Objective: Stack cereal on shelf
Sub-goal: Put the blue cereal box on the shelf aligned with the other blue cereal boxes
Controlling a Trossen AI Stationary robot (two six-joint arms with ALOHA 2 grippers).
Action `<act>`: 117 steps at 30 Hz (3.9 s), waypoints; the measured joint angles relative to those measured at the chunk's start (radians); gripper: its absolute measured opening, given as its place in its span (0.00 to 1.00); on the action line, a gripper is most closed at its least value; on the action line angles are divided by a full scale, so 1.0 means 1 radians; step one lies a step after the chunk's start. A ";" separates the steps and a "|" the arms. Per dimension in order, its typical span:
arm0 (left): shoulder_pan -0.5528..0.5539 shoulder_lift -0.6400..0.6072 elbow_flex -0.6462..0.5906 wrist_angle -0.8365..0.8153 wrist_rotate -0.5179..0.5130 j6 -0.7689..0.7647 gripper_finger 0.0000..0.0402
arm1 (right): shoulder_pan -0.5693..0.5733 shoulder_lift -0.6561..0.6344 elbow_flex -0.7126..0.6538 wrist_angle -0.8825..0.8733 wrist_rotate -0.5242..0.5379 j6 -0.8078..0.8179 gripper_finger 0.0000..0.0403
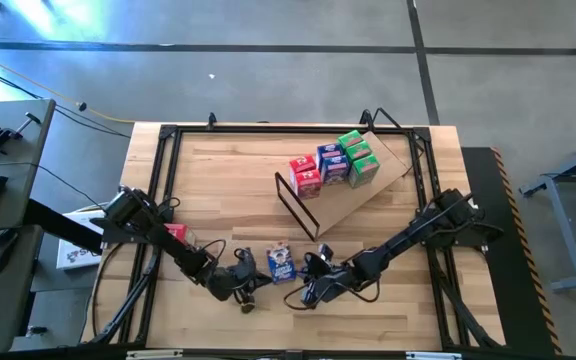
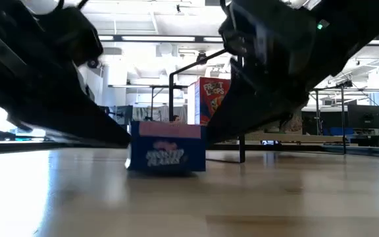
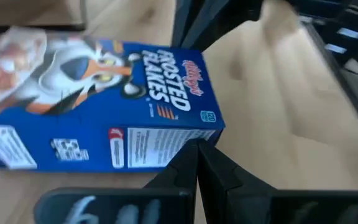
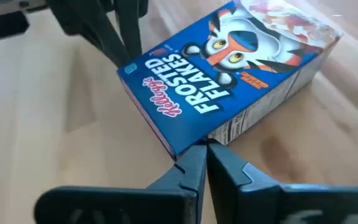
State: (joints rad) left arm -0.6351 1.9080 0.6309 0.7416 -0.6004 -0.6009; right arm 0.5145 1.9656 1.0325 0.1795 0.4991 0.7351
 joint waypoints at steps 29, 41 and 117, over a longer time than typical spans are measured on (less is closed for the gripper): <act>0.082 -0.237 0.004 -0.095 -0.041 -0.121 0.00 | -0.040 -0.117 0.050 -0.078 -0.214 0.238 0.02; 0.120 -0.287 0.034 -0.141 0.110 -0.195 0.00 | -0.028 -0.119 0.050 -0.018 -0.276 0.326 0.02; 0.010 -0.525 -0.162 -0.274 -0.078 -0.147 0.00 | -0.157 0.131 0.816 -1.155 -0.327 -0.002 0.69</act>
State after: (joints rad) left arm -0.6247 1.3830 0.4690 0.4675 -0.6785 -0.7479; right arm 0.3576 2.0965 1.8489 -0.9759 0.1719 0.7334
